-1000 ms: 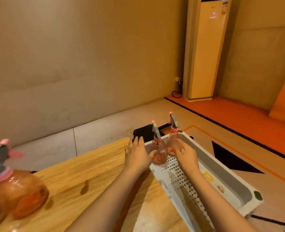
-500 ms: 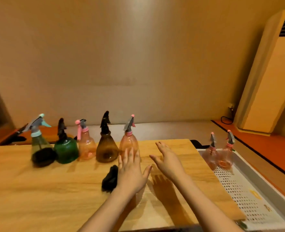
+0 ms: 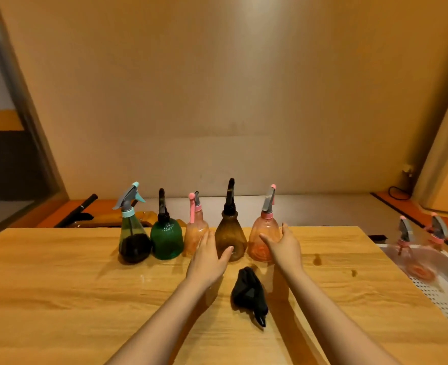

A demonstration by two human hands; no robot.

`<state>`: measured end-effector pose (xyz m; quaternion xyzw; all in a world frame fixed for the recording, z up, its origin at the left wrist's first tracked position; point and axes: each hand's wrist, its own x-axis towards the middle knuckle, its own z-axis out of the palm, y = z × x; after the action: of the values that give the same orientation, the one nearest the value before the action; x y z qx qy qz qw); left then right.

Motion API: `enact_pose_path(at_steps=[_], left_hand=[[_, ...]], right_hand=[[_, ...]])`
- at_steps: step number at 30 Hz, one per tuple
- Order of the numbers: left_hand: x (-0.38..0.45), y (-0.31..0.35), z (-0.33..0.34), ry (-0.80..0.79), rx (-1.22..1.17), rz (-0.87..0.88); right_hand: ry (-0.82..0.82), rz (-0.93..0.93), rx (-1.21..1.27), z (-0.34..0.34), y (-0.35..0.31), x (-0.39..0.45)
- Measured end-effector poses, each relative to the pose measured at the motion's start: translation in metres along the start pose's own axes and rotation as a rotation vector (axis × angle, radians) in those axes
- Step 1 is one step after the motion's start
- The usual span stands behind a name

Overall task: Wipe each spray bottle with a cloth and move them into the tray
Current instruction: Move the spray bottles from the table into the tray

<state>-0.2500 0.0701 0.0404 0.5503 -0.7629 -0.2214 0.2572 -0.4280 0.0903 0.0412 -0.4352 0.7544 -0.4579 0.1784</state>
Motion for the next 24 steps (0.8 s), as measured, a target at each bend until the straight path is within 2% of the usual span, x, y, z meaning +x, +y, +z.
enact_pose_path(at_steps=[2, 5, 9, 11, 19, 24], left_hand=[[0.023, 0.005, 0.011, -0.01, -0.056, 0.014], [0.05, 0.017, 0.023, 0.064, -0.19, 0.006], [0.077, 0.022, 0.029, 0.161, -0.494, -0.126], [0.083, 0.021, 0.032, 0.193, -0.619, -0.126], [0.086, 0.015, 0.031, 0.25, -0.663, -0.081], [0.083, 0.034, 0.024, 0.264, -0.694, -0.026]], right_hand=[[0.016, 0.026, 0.011, 0.004, 0.006, 0.012], [0.016, 0.012, 0.039, 0.007, 0.011, 0.029], [0.013, -0.054, 0.077, 0.015, 0.01, 0.045], [0.02, -0.091, 0.106, 0.019, 0.006, 0.047], [0.067, -0.12, 0.221, 0.02, 0.007, 0.058], [0.111, -0.117, 0.349, -0.001, 0.008, 0.056]])
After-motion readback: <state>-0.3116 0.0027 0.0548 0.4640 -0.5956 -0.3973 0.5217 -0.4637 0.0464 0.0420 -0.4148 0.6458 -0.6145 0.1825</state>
